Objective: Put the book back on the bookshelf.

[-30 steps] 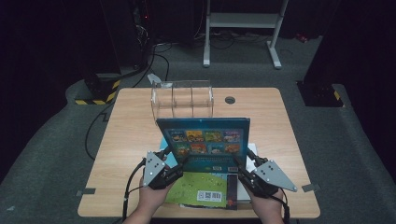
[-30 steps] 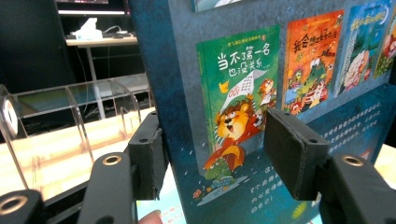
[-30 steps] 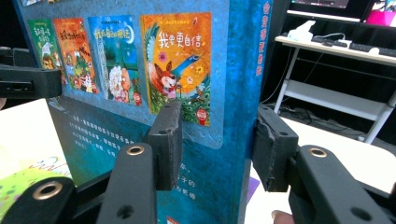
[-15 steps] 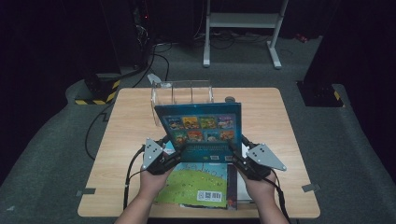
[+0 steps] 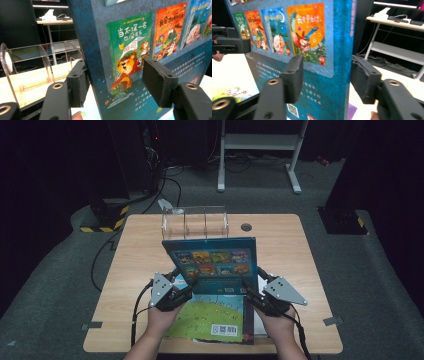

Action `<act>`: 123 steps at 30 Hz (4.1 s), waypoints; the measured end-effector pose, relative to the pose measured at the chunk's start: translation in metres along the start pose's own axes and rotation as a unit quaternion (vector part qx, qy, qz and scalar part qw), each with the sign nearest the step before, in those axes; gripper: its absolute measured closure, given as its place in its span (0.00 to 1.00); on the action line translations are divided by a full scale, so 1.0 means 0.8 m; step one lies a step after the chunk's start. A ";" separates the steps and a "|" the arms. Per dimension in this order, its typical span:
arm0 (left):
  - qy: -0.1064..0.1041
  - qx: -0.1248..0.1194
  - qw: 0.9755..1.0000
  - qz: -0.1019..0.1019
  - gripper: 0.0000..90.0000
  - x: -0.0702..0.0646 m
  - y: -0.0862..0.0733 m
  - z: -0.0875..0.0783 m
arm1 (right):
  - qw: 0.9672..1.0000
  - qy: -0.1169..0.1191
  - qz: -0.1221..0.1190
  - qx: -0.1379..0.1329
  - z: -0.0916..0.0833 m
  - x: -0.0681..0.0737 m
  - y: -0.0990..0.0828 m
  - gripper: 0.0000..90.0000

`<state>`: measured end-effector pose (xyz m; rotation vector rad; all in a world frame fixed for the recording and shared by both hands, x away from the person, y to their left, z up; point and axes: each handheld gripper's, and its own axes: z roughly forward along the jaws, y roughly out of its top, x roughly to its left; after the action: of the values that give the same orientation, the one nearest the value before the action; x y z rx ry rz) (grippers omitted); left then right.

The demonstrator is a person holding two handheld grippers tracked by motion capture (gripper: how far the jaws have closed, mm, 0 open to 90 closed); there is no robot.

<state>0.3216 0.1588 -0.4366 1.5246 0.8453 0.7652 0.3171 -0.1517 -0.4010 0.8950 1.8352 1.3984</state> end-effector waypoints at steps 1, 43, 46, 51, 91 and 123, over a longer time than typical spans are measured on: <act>0.000 -0.001 1.000 0.000 0.44 -0.002 -0.001 -0.002 | 1.000 0.004 0.002 0.001 -0.001 -0.001 0.000 0.45; 0.006 0.030 1.000 -0.005 0.30 0.000 0.005 -0.011 | 0.995 0.096 -0.039 -0.003 -0.002 0.008 -0.005 0.67; 0.009 0.029 0.999 -0.010 0.30 0.003 0.005 -0.010 | 0.993 0.107 -0.045 -0.004 -0.003 0.007 -0.006 0.71; 0.030 0.021 0.999 -0.030 0.34 0.018 0.004 -0.015 | 0.991 0.123 -0.056 -0.010 -0.008 0.012 -0.006 0.87; -0.024 0.072 0.997 -0.011 0.15 0.011 0.030 -0.013 | 0.998 0.044 0.006 -0.046 0.010 0.041 -0.008 0.92; -0.103 0.019 0.994 -0.037 0.02 -0.072 0.095 0.014 | 0.998 0.048 -0.008 -0.042 0.011 0.080 -0.016 0.90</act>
<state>0.3075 0.0990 -0.3626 1.5663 0.7599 0.5296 0.2873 -0.0966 -0.4211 0.7808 1.8353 1.5205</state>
